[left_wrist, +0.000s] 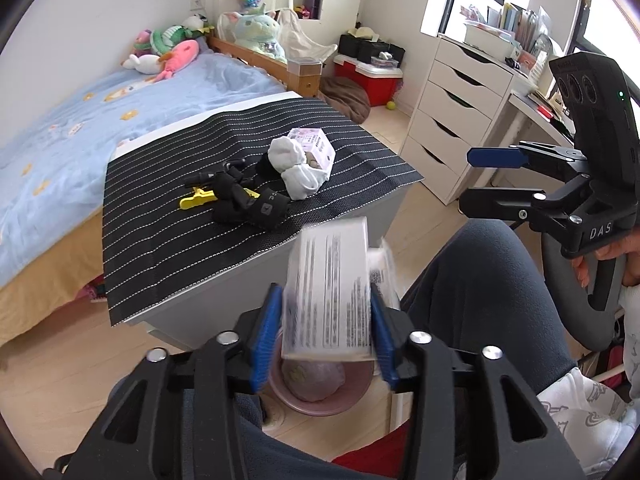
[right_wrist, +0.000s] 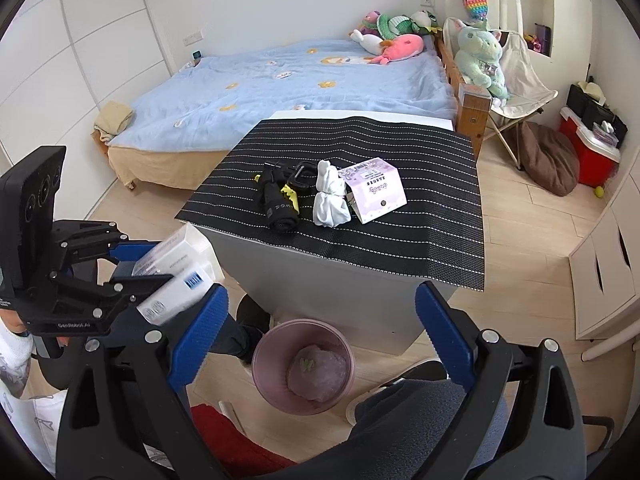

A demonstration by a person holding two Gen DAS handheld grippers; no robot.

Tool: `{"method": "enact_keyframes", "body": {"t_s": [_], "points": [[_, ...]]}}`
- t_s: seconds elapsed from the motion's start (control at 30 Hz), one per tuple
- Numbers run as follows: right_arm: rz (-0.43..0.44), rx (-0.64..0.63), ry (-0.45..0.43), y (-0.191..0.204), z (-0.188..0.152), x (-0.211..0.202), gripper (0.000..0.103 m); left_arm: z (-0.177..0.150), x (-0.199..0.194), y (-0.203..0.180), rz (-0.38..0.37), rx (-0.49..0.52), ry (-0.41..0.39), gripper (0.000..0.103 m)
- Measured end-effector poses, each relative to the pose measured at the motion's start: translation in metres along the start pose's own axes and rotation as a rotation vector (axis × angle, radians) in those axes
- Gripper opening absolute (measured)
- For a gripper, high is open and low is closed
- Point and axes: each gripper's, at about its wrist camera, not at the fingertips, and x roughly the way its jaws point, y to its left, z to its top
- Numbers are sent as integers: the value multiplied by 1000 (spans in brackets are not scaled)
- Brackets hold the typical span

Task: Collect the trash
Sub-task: 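Carry the white card and green toy over the pink wastebasket and release both, then reach the right gripper to the black glove on the mat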

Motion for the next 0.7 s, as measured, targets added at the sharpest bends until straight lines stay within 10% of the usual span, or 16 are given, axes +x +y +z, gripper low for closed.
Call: {"method": "enact_keyframes", "body": {"t_s": [0.13, 0.7], "points": [[2, 0, -2, 0, 0, 0, 93, 1, -1, 1, 3, -11, -29, 90], [18, 8, 1, 1, -2, 7, 96, 5, -7, 16, 67, -66, -73, 95]]}}
